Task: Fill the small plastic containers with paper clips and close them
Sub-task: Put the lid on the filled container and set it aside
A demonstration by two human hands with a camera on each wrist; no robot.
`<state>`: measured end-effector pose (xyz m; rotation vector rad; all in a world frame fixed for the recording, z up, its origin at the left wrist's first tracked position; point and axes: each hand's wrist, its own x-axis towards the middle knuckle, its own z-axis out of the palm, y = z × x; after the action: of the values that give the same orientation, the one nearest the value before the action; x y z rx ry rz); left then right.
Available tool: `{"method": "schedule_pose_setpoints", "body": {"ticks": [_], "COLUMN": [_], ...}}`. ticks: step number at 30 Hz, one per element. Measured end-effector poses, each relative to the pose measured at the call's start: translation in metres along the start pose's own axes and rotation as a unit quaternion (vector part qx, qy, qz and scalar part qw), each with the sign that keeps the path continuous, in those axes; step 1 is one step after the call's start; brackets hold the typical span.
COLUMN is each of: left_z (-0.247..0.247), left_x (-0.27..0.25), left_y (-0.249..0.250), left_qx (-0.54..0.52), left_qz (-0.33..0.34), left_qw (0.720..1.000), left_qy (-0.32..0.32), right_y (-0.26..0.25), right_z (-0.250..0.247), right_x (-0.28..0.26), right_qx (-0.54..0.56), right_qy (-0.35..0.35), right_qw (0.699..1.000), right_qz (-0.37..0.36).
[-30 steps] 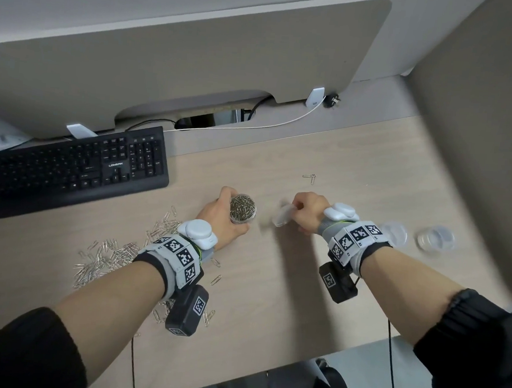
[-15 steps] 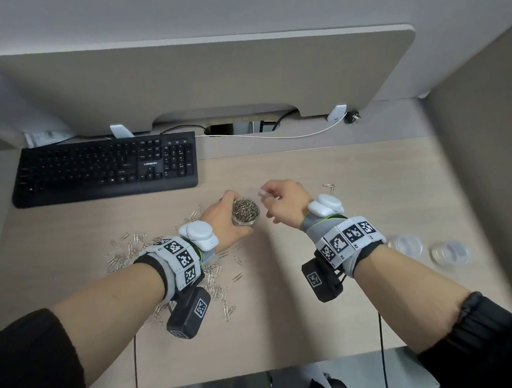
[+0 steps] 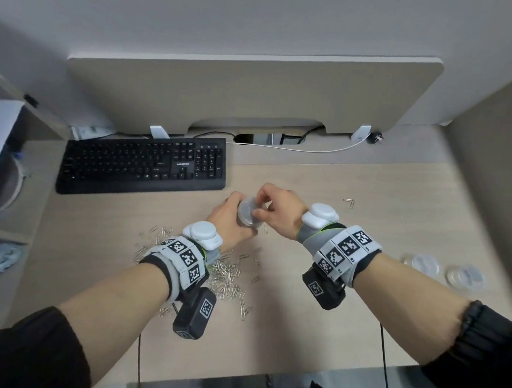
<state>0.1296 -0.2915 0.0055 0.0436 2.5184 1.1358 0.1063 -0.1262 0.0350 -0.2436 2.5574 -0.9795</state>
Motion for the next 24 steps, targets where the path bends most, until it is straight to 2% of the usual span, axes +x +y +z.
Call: {"method": "schedule_pose_setpoints", "body": {"ticks": [11,14,19,24], "left_z": [-0.013,-0.018,-0.03,-0.038], "left_x": [-0.004,-0.003,0.0,0.0], "left_y": [-0.004,-0.002,0.002,0.002], "left_qx": [-0.041,-0.037,0.021,0.005], "left_qz": [0.011,0.014,0.03,0.026], "left_qw": [0.999,0.999,0.999,1.0], "left_qy": [0.008,0.015,0.012,-0.011], "right_y": [-0.025,-0.03,-0.036,-0.038], "right_z": [-0.002,-0.003,-0.006,-0.008], "right_x": [0.002,0.005,0.006,0.006], "right_qx": [-0.069,-0.069,-0.04,-0.029], "right_qy": [-0.029,-0.033,-0.055,-0.081], "right_qw": [0.997,0.997,0.998,0.996], "right_qz": [0.009,0.021,0.001,-0.021]}}
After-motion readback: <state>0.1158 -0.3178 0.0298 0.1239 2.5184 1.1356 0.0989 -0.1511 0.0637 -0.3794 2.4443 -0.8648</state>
